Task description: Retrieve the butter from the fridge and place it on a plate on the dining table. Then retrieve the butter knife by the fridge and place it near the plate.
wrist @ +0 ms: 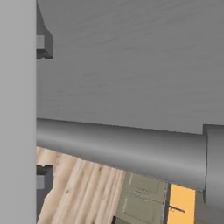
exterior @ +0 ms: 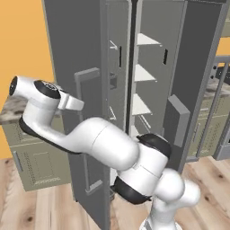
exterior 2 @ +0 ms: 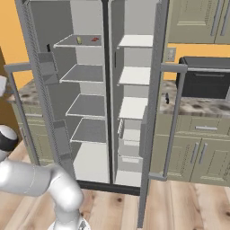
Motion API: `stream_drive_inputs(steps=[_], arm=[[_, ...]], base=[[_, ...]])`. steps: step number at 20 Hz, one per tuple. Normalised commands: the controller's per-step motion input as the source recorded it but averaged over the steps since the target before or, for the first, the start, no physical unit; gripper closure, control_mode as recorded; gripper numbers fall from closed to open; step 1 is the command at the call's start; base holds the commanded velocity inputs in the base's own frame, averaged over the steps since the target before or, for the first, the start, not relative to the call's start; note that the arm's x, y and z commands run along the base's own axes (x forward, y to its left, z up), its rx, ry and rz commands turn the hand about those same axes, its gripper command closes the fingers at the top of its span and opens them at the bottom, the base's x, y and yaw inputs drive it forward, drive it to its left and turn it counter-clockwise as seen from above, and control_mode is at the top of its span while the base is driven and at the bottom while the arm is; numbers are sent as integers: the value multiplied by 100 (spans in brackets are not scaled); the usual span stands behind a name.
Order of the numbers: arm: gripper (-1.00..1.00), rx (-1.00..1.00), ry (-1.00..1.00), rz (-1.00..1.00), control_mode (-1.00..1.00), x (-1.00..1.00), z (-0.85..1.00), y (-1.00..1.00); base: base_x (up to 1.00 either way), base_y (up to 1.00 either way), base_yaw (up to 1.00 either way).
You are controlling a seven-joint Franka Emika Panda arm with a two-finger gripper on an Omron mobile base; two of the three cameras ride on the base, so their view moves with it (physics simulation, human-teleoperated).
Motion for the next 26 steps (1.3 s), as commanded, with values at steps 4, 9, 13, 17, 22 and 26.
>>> stream_drive_inputs(steps=[4, 9, 13, 17, 22, 26], arm=[[-100, 0, 0, -9, -100, 0, -13, 34], [-100, 2, 0, -10, -100, -52, -13, 2], [-100, 19, 0, -9, -100, -100, 0, -28], [-100, 42, -4, -10, -100, -100, -3, -98], [-100, 43, -13, 0, -100, -100, 0, -100], [-100, 37, -20, 16, -100, -100, 0, -78]], base=[[0, 0, 0], [0, 0, 0], [0, 0, 0], [0, 0, 0], [0, 0, 0], [0, 0, 0]])
